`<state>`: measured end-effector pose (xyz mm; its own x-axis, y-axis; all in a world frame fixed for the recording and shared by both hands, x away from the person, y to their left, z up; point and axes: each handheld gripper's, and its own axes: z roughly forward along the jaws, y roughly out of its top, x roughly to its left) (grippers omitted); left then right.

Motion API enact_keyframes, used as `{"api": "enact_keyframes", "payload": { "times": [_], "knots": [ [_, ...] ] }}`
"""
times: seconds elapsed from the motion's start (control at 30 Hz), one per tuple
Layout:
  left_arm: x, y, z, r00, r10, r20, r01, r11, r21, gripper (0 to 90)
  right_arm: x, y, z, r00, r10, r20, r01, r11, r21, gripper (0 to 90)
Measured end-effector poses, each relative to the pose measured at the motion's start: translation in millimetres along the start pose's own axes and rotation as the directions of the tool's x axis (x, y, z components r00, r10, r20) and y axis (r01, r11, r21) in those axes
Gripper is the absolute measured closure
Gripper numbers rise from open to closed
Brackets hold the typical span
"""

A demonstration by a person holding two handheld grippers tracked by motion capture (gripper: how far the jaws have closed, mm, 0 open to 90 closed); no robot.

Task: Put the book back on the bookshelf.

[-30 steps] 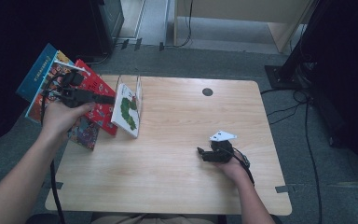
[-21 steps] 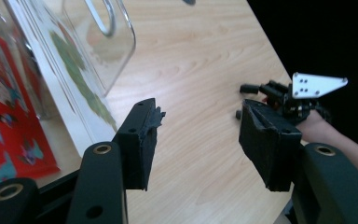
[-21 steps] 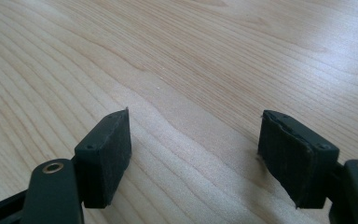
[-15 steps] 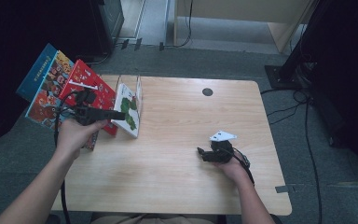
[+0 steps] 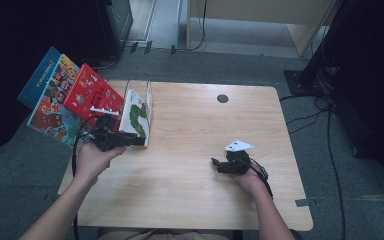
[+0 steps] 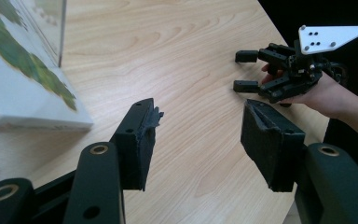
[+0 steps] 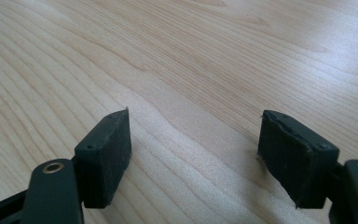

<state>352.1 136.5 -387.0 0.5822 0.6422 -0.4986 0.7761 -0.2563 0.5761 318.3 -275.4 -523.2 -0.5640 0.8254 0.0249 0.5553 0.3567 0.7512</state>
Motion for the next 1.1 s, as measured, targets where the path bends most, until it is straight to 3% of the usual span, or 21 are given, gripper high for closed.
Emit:
{"api": "enact_keyframes", "payload": {
  "times": [0.27,0.5,0.57,0.67,0.8,0.9,1.0,1.1],
  "knots": [
    [2.9,-18.4,19.3,0.9993,0.038,-0.006,-0.038,0.9992,0.014,45.0,0.0,0.0,0.0,1.0,0.0,0.0,0.0,1.0,0.0,25.5],
    [13.6,-35.1,38.9,0.9995,0.027,-0.017,-0.026,0.9994,0.023,44.9,0.0,0.0,0.0,1.0,0.0,0.001,0.0,1.0,0.0,25.5],
    [17.7,-38.3,43.3,0.9999,0.015,-0.001,-0.015,0.9996,0.023,44.8,0.0,0.0,0.0,1.0,0.0,0.001,0.0,1.0,0.0,25.5],
    [19.9,-42.1,48.6,0.9989,0.043,-0.015,-0.043,0.9986,0.032,44.9,0.0,0.0,0.0,1.0,0.0,0.001,0.0,1.0,0.0,25.5],
    [23.0,-46.9,55.1,0.9985,0.051,-0.022,-0.05,0.9982,0.032,44.8,0.0,0.0,0.0,1.0,0.0,0.001,0.0,1.0,0.0,25.5],
    [26.6,-51.8,60.3,0.9985,0.048,-0.028,-0.047,0.9985,0.029,44.8,0.0,0.0,0.0,1.0,0.0,0.001,0.0,1.0,0.0,25.5],
    [33.2,-55.8,64.3,0.9997,0.021,-0.01,-0.021,0.9996,0.02,44.8,0.0,0.0,0.0,1.0,0.0,0.001,0.0,1.0,0.0,25.5],
    [36.8,-59.6,69.9,0.9988,0.037,-0.032,-0.036,0.9987,0.037,44.8,0.0,0.0,0.0,1.0,0.0,0.0,0.0,1.0,0.0,25.5]
  ]
}}
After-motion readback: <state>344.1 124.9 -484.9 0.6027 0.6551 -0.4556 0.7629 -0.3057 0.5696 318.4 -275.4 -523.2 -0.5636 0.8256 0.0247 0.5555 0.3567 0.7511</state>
